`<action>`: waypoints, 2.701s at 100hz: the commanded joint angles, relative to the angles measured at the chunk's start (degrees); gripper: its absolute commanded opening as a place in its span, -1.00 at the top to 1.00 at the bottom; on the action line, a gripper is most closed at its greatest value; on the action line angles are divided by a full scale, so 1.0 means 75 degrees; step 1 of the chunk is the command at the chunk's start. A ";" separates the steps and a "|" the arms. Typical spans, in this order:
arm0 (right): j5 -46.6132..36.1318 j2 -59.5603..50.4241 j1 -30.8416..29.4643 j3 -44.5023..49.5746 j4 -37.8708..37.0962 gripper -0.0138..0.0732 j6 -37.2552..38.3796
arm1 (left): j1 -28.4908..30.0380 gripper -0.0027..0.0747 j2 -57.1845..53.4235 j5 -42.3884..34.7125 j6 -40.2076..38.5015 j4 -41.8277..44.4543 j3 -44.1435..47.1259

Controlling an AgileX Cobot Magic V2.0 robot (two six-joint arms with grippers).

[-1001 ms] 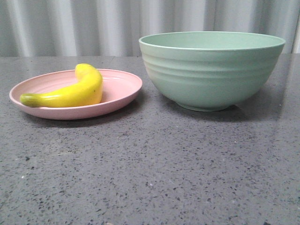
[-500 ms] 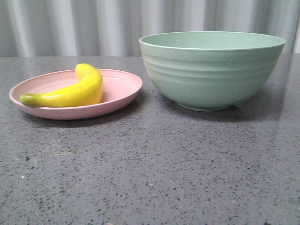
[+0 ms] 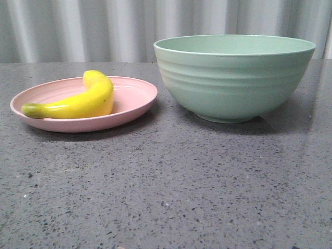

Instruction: Transfer banana from pink plate to green bowl

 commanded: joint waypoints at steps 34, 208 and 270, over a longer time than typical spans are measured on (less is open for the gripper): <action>-0.0674 -0.0141 -0.0045 0.0130 -0.0046 0.82 0.0013 | 0.0004 0.98 -0.0219 -0.0608 -0.0032 -0.0064 -0.0014; 0.2265 0.3207 -0.0045 -0.3185 0.0819 0.79 -0.0021 | -0.0638 -0.22 0.4406 -0.0708 -0.0063 0.0324 -0.3414; 0.2253 0.3207 -0.0045 -0.3185 0.0819 0.79 -0.0021 | -0.4051 -0.20 0.7813 0.1681 -0.0063 0.0324 -0.6108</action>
